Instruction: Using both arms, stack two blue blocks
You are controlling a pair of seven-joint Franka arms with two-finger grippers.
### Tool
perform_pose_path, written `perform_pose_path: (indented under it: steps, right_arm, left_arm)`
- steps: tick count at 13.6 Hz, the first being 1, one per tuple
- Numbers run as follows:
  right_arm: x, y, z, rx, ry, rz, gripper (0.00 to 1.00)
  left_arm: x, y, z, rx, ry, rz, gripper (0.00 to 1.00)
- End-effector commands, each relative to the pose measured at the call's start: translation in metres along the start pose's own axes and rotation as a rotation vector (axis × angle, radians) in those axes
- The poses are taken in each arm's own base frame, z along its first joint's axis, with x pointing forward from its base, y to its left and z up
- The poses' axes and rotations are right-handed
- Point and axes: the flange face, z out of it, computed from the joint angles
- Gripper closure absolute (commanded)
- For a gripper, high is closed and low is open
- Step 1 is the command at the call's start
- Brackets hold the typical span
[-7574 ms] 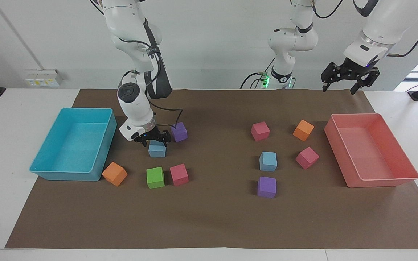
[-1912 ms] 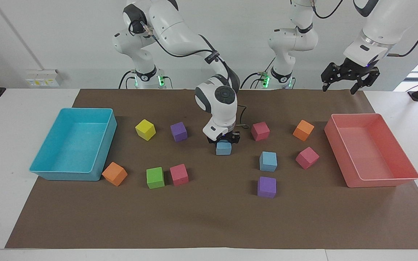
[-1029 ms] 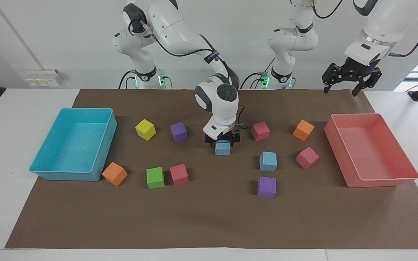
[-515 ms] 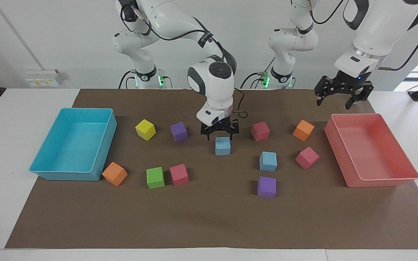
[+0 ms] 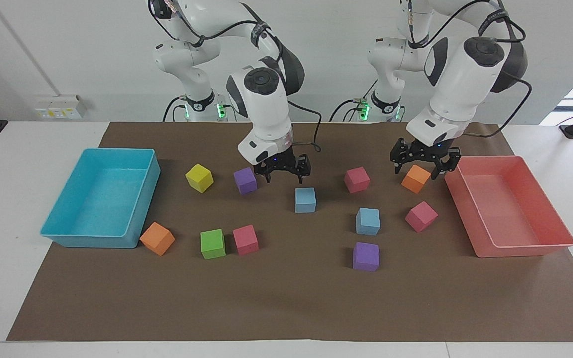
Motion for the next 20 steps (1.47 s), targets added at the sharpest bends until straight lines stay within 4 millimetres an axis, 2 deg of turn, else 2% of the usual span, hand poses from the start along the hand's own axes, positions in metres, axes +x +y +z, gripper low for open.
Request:
perform_pose_path:
  steps: [1,3,5,7,8,9,11,12,13,15,18,20]
  right_arm:
    - [0.011,0.028,0.008,0.104,-0.053,-0.059,0.0]
    - [0.019,0.049,0.018,0.155,-0.084,-0.096,0.0]
    - [0.019,0.057,0.032,0.193,-0.101,-0.109,0.0]
    - [0.018,0.062,0.056,0.259,-0.117,-0.148,0.0]
    - [0.02,0.068,0.069,0.274,-0.119,-0.16,0.08]
    - [0.018,0.072,0.077,0.282,-0.118,-0.163,0.2]
    - [0.017,0.078,0.089,0.279,-0.134,-0.176,0.49]
    - [0.015,0.081,0.095,0.283,-0.143,-0.174,0.64]
    - [0.014,0.082,0.098,0.302,-0.152,-0.162,0.77]
    - [0.015,0.087,0.108,0.346,-0.165,-0.107,1.0]
    - [0.012,0.095,0.118,0.377,-0.177,-0.053,1.0]
    - [0.012,0.1,0.127,0.424,-0.194,-0.007,1.0]
  left_arm:
    - [-0.006,0.01,0.031,-0.002,0.026,-0.001,0.0]
    - [-0.003,0.034,0.065,-0.004,0.017,0.016,0.0]
    - [0.003,0.048,0.09,-0.005,0.012,-0.001,0.0]
    - [0.002,0.06,0.108,-0.007,0.017,0.002,0.0]
    - [0.003,0.061,0.113,-0.008,0.029,-0.003,0.0]
    - [0.004,0.061,0.125,-0.008,0.033,-0.005,0.0]
    - [0.008,0.062,0.144,-0.008,0.043,-0.004,0.0]
    - [0.01,0.062,0.147,-0.008,0.052,-0.004,0.0]
    - [0.011,0.06,0.149,-0.008,0.056,-0.007,0.0]
    - [0.013,0.06,0.168,-0.007,0.053,-0.007,0.0]
    - [0.011,0.057,0.177,-0.006,0.054,-0.012,0.0]
    - [0.011,0.059,0.192,-0.004,0.042,-0.014,0.0]
